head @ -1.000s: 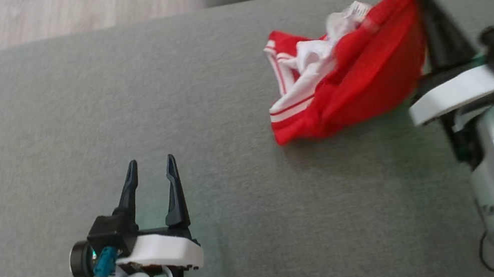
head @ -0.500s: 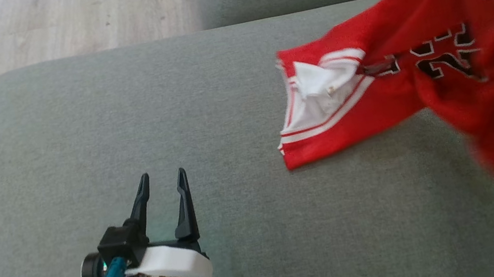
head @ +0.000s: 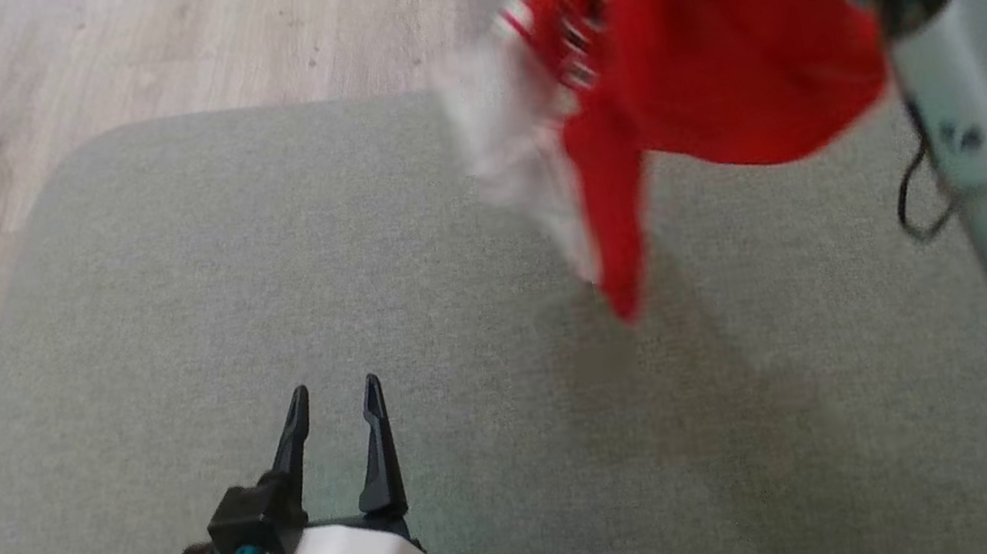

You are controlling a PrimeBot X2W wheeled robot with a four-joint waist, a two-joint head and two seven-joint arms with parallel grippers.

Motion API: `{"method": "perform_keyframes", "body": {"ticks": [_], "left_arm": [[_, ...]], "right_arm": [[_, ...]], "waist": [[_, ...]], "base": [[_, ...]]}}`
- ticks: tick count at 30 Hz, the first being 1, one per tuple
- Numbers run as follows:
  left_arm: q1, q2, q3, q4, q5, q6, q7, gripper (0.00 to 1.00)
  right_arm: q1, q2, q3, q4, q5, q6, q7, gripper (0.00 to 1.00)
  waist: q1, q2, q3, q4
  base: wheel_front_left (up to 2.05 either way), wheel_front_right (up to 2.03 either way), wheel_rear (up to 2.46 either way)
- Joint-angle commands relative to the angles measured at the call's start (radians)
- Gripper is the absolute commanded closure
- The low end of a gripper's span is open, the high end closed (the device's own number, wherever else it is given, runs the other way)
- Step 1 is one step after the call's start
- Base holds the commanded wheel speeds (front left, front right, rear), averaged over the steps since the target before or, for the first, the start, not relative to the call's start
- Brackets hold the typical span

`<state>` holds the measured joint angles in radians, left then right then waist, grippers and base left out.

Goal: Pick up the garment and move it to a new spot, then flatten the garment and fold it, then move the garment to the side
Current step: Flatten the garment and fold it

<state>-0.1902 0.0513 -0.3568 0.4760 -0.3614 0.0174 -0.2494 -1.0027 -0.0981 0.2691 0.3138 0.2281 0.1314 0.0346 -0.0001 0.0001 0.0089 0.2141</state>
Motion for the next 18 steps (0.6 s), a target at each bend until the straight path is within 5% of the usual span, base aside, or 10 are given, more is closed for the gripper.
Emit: {"method": "perform_keyframes", "body": {"ticks": [1,13,18], "left_arm": [[-0.028,0.0,0.033,-0.031,-0.005,0.001,-0.012,0.0],[-0.059,-0.001,0.034,-0.049,0.021,-0.009,-0.012,0.0],[-0.1,-0.001,0.008,-0.048,0.014,-0.014,-0.012,0.0]], "right_arm": [[-0.054,0.023,-0.019,-0.02,0.009,-0.001,-0.01,1.0],[0.062,-0.097,-0.221,-0.01,-0.064,-0.001,0.055,1.0],[0.174,-0.182,-0.285,0.119,-0.163,-0.001,0.086,1.0]], "waist": [[0.0001,-0.0001,-0.006,0.002],[0.0001,-0.0001,0.073,-0.038],[0.0001,-0.0001,0.13,-0.027]], "base": [[0.0,0.0,0.0],[0.0,0.0,0.0],[0.0,0.0,0.0]]}}
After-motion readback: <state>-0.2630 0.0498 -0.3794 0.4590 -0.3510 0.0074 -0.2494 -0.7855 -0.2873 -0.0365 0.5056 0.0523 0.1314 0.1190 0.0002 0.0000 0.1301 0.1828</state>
